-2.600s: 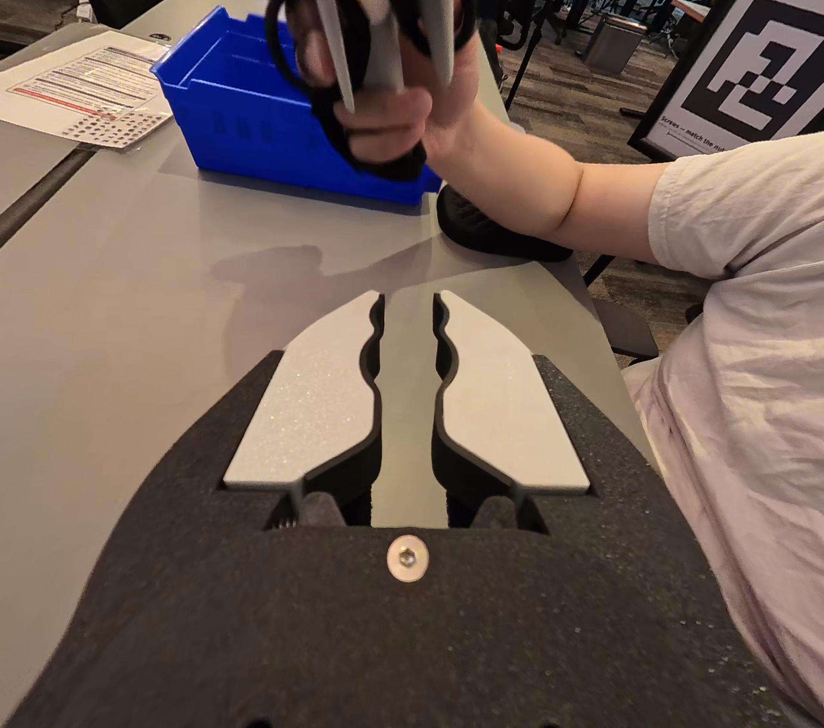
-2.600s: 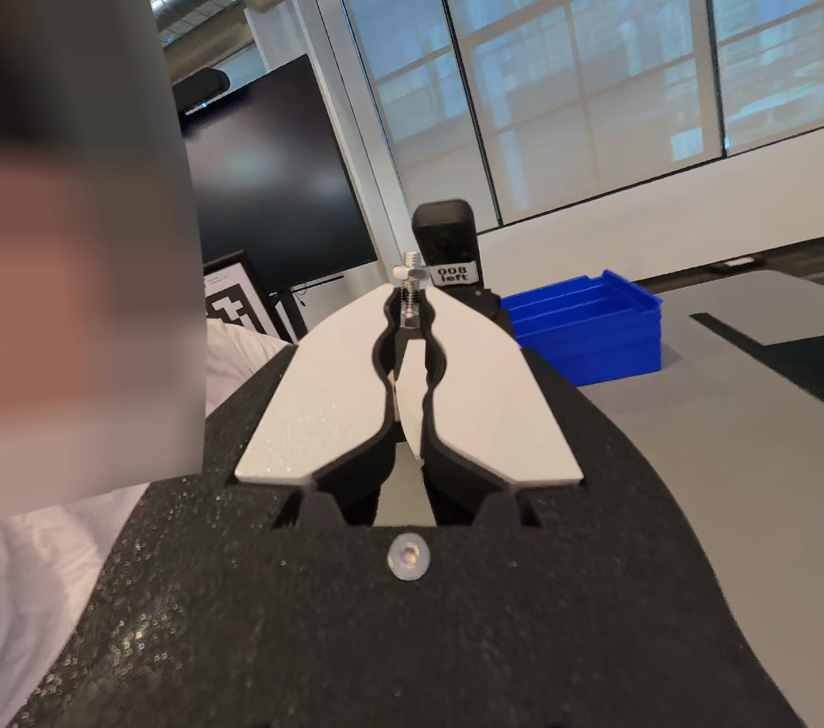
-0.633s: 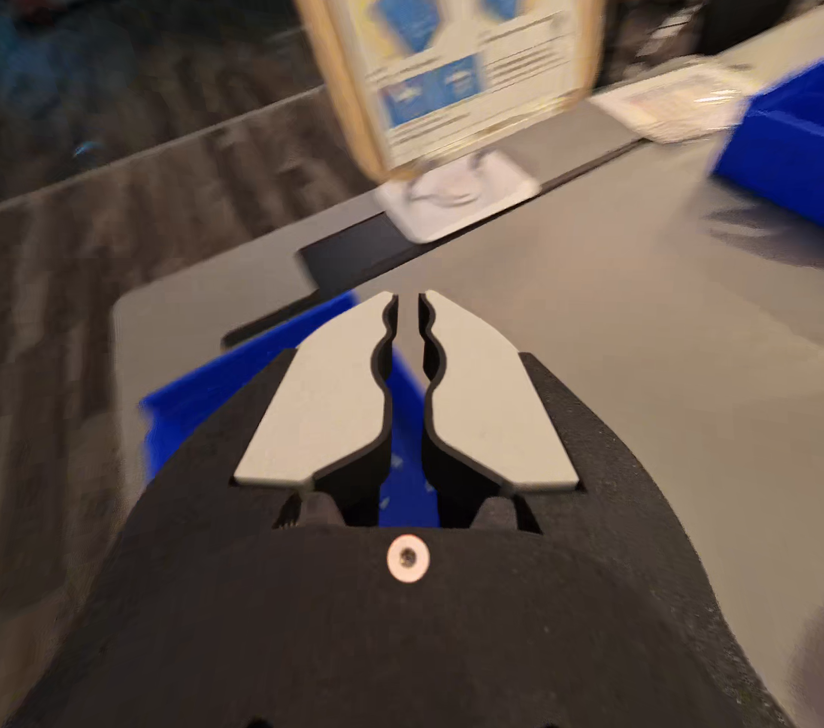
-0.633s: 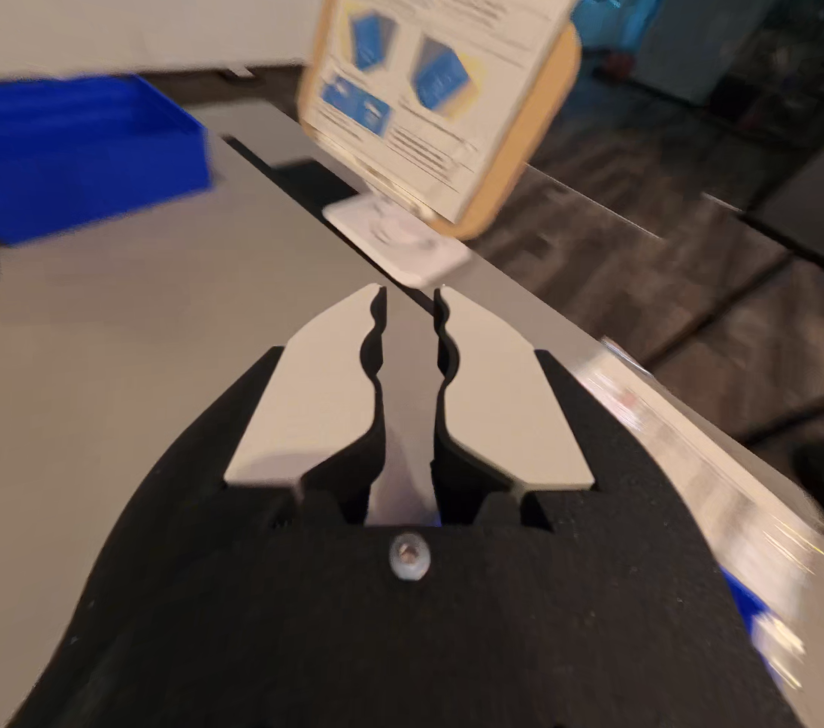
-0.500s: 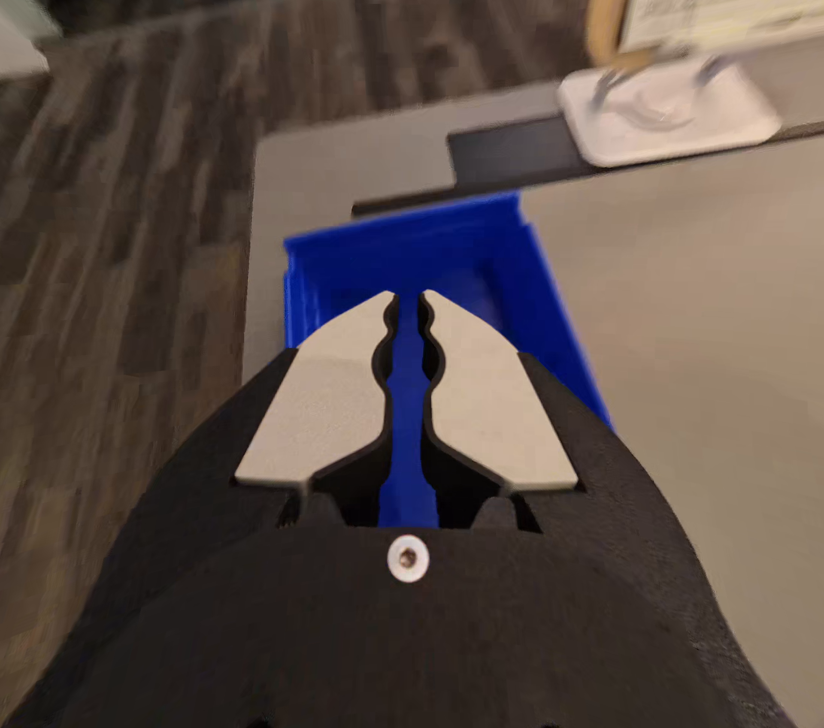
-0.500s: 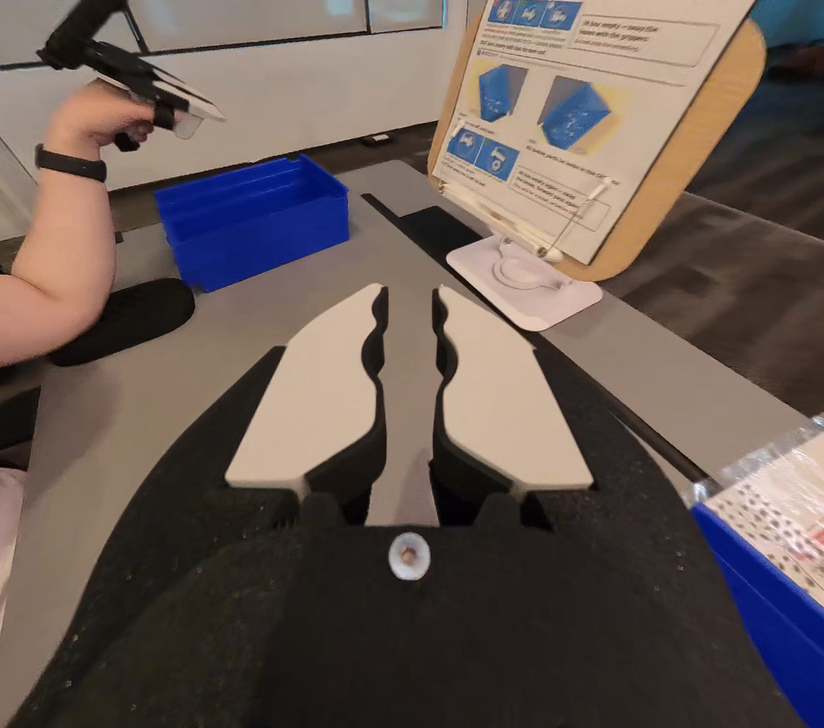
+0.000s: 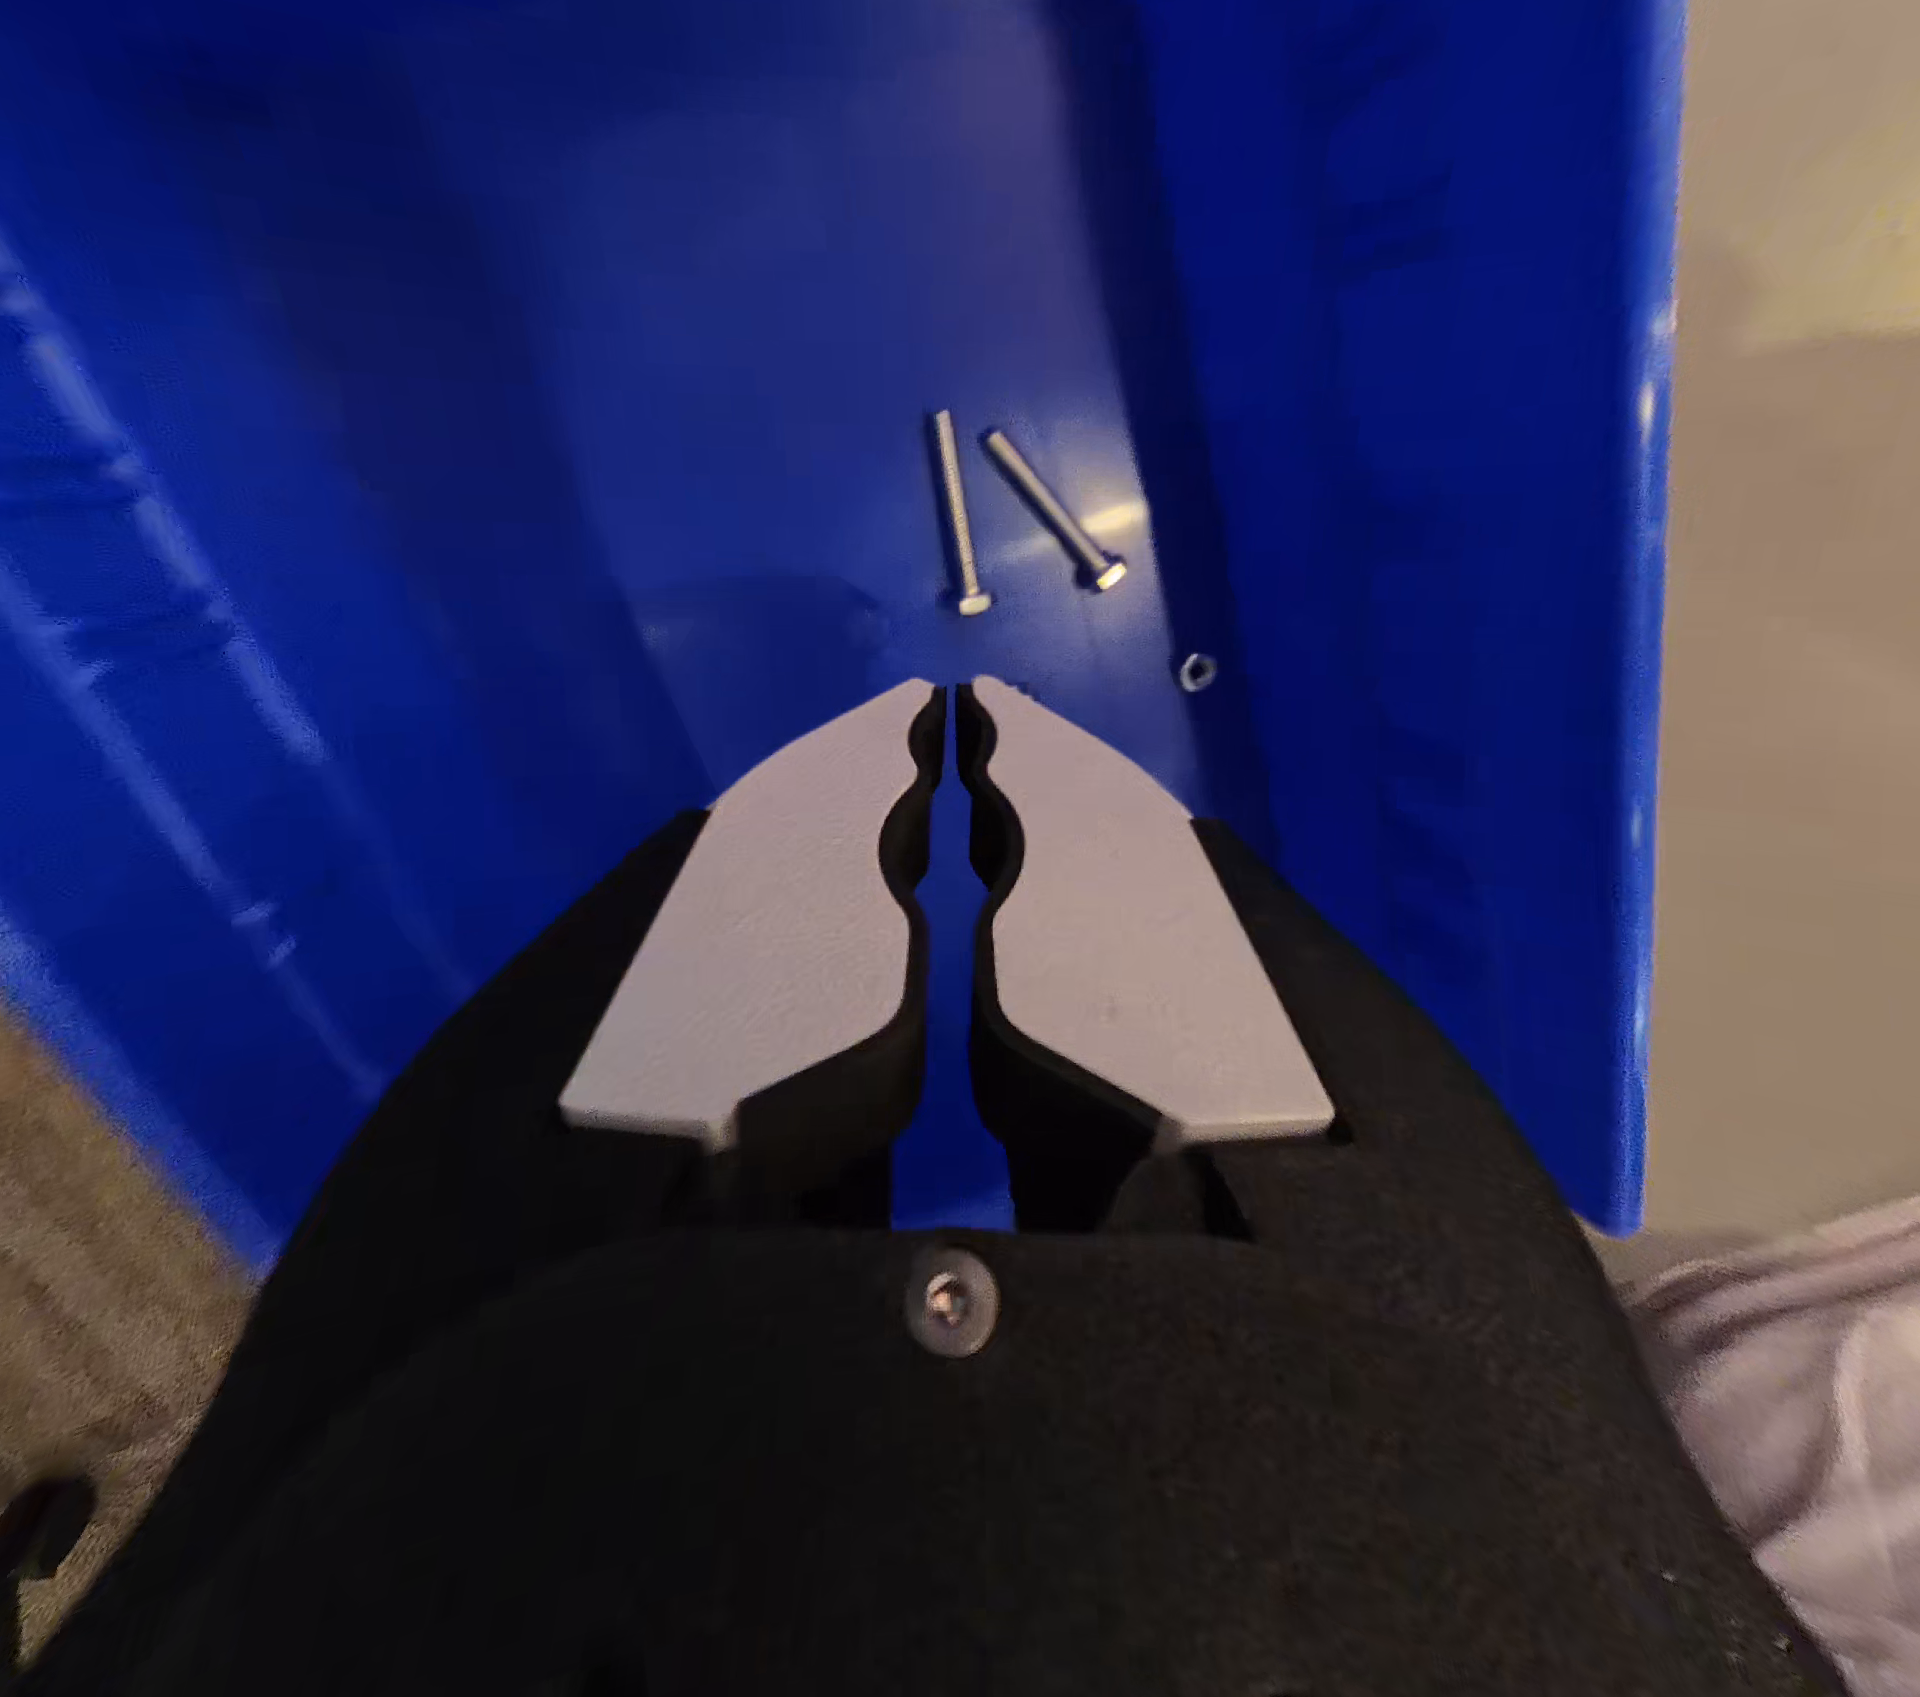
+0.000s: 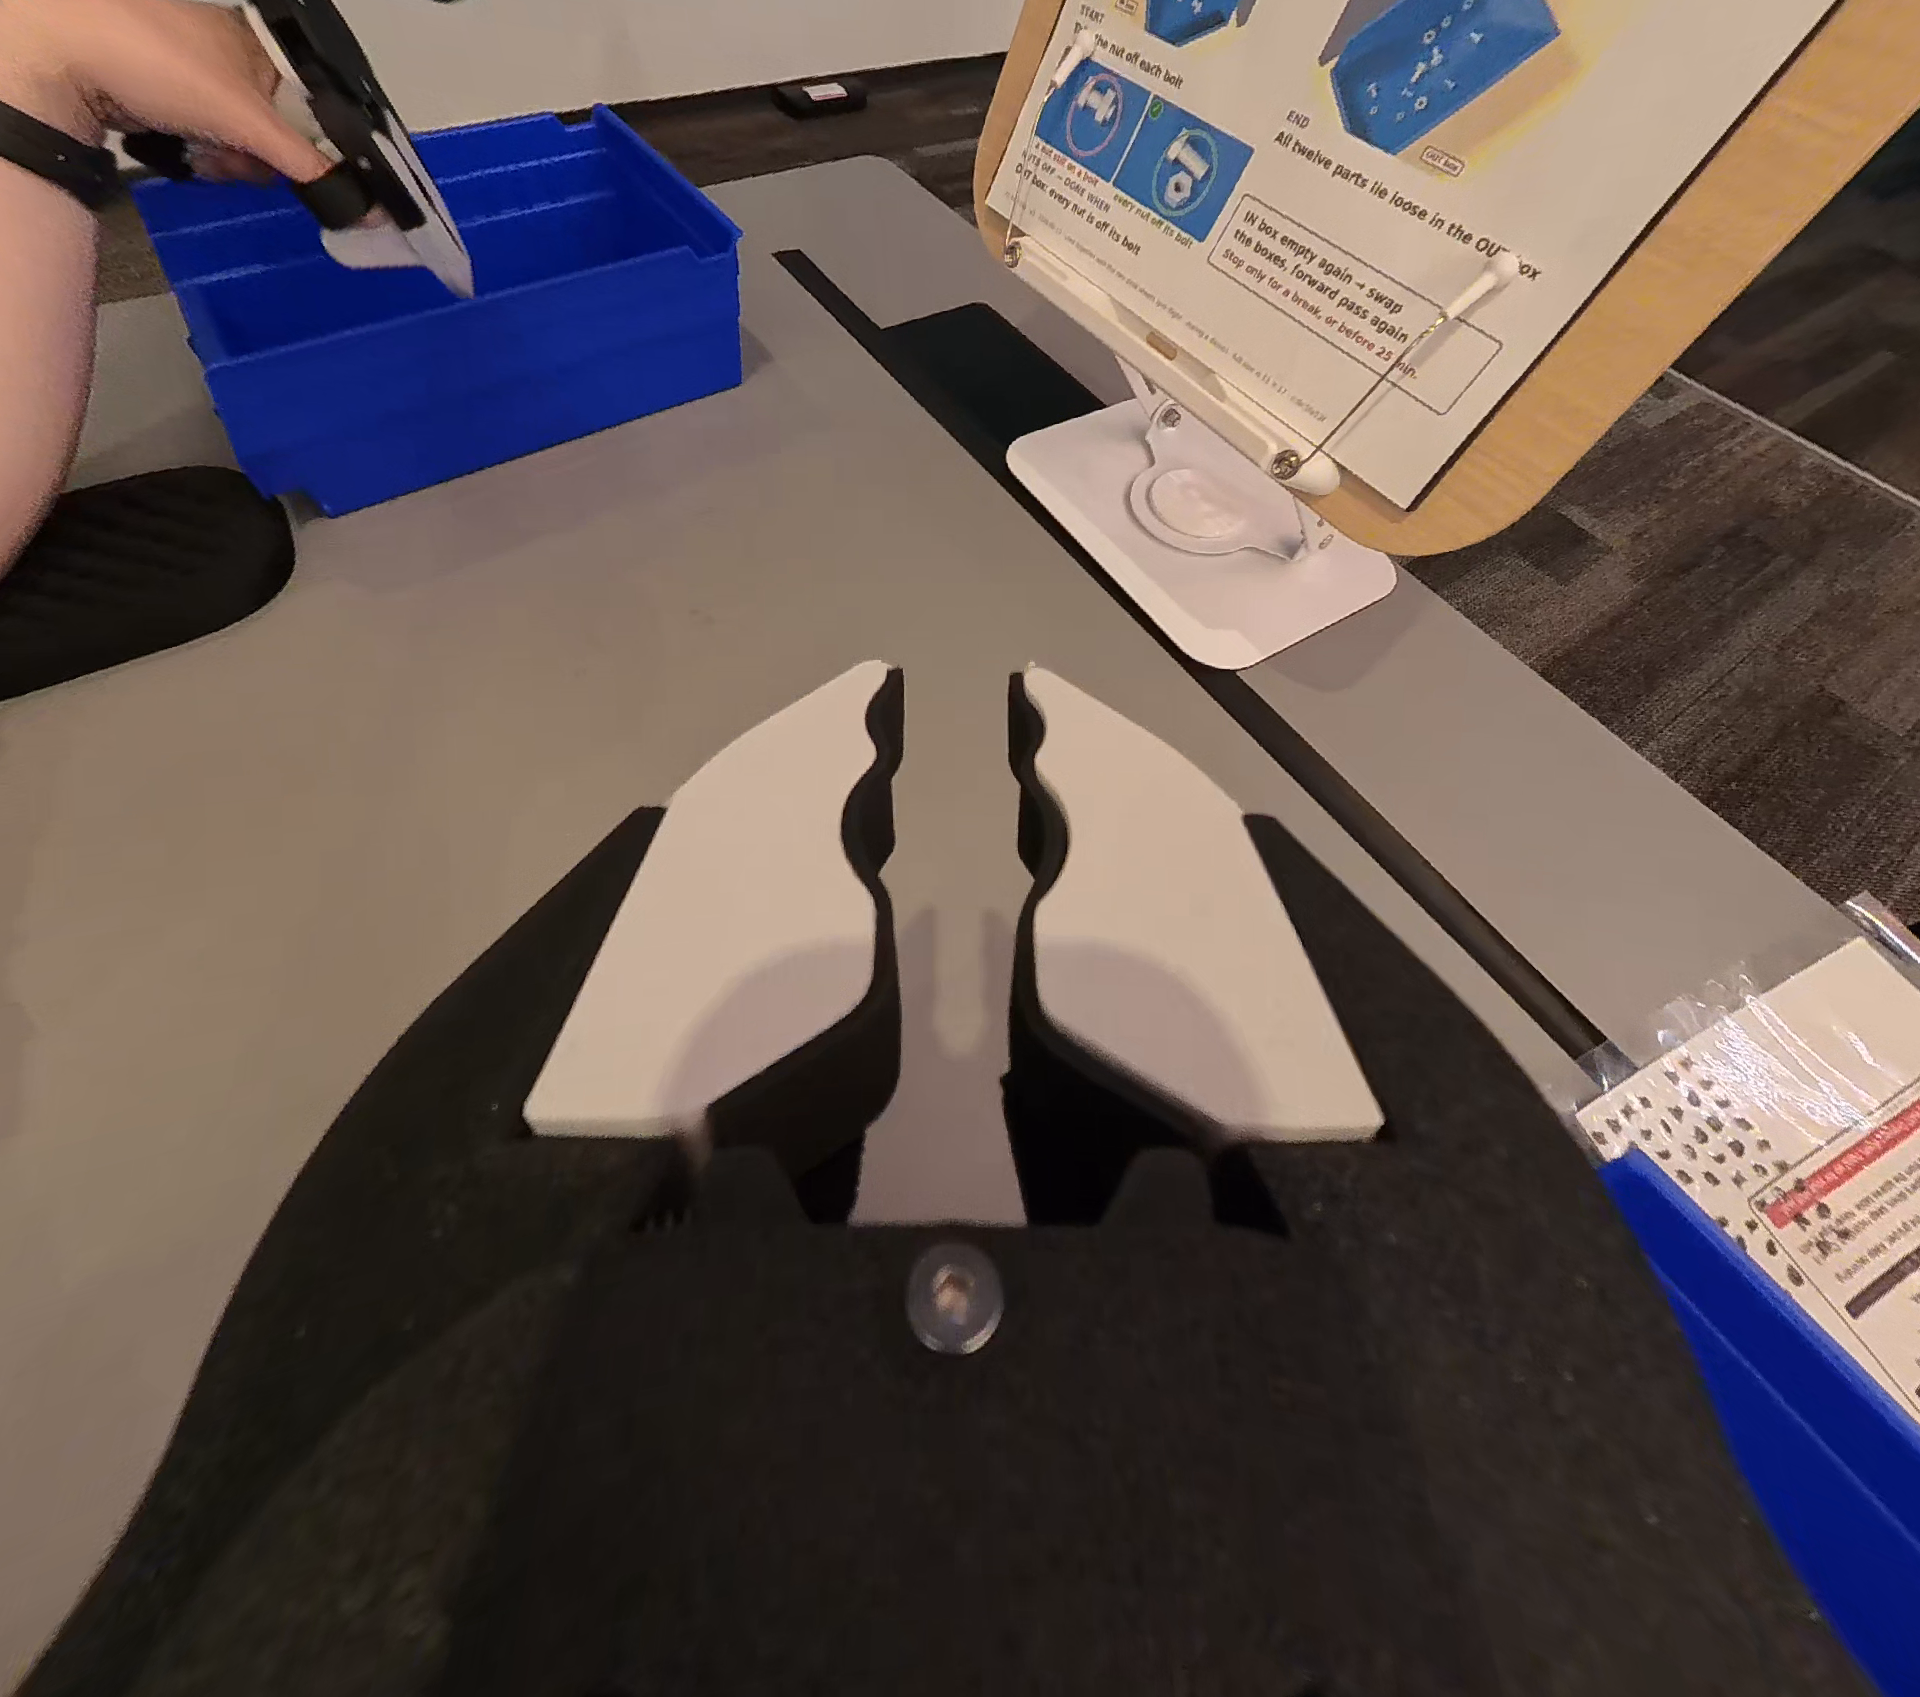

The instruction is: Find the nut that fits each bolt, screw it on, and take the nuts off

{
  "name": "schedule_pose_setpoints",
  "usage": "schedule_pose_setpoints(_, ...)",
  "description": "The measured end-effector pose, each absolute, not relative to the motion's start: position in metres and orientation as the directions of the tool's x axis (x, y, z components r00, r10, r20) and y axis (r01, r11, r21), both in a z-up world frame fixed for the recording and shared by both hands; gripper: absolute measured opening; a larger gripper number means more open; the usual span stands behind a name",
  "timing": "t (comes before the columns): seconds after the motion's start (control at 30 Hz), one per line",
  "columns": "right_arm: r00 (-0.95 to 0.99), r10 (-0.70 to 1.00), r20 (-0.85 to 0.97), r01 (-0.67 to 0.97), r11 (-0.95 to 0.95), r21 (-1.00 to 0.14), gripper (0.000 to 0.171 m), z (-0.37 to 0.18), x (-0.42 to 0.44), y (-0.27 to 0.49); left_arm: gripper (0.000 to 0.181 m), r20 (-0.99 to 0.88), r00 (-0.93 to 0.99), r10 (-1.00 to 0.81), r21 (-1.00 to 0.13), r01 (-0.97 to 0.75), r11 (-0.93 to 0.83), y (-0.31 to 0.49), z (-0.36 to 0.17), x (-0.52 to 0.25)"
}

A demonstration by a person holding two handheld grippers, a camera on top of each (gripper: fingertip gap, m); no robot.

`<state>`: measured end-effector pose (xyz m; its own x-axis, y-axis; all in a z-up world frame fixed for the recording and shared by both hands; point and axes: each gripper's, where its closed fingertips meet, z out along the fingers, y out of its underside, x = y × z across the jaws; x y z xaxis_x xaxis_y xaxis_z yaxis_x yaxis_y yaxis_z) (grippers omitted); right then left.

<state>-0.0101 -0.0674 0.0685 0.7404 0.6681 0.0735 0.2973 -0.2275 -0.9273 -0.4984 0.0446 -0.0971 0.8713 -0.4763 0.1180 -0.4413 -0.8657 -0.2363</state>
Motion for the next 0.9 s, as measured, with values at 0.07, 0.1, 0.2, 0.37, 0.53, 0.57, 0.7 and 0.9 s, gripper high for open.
schedule_pose_setpoints(0.07,0.746,0.662,0.076,0.302,-0.234,-0.924,0.018,0.066,-0.009,-0.065,0.003,0.171,0.856,-0.489,-0.203,-0.455,-0.867,0.044,-0.109,-0.488)
schedule_pose_setpoints(0.1,0.746,0.661,0.081,0.311,-0.238,-0.920,0.018,0.064,-0.008,-0.065,0.004,0.183,0.851,-0.492,-0.181,-0.463,-0.868,0.042,-0.114,-0.486)
schedule_pose_setpoints(0.2,0.739,0.666,0.101,0.334,-0.231,-0.914,0.018,0.061,-0.010,-0.064,0.011,0.179,0.856,-0.485,-0.136,-0.467,-0.874,0.043,-0.125,-0.486)
schedule_pose_setpoints(0.37,0.725,0.675,0.134,0.380,-0.230,-0.896,0.018,0.055,-0.014,-0.063,0.014,0.169,0.851,-0.498,-0.133,-0.481,-0.867,0.050,-0.133,-0.479)
schedule_pose_setpoints(0.53,0.712,0.686,0.148,0.404,-0.229,-0.886,0.018,0.050,-0.017,-0.063,0.015,0.139,0.847,-0.513,-0.132,-0.498,-0.857,0.057,-0.139,-0.477)
schedule_pose_setpoints(0.57,0.709,0.687,0.160,0.413,-0.220,-0.884,0.017,0.050,-0.018,-0.063,0.015,0.148,0.844,-0.515,-0.134,-0.499,-0.856,0.057,-0.140,-0.475)
schedule_pose_setpoints(0.7,0.699,0.691,0.185,0.434,-0.203,-0.878,0.016,0.050,-0.019,-0.064,0.013,0.146,0.851,-0.504,-0.114,-0.491,-0.863,0.056,-0.143,-0.479)
schedule_pose_setpoints(0.9,0.686,0.699,0.201,0.457,-0.199,-0.867,0.016,0.049,-0.020,-0.065,0.010,0.121,0.865,-0.486,-0.099,-0.477,-0.873,0.057,-0.145,-0.484)
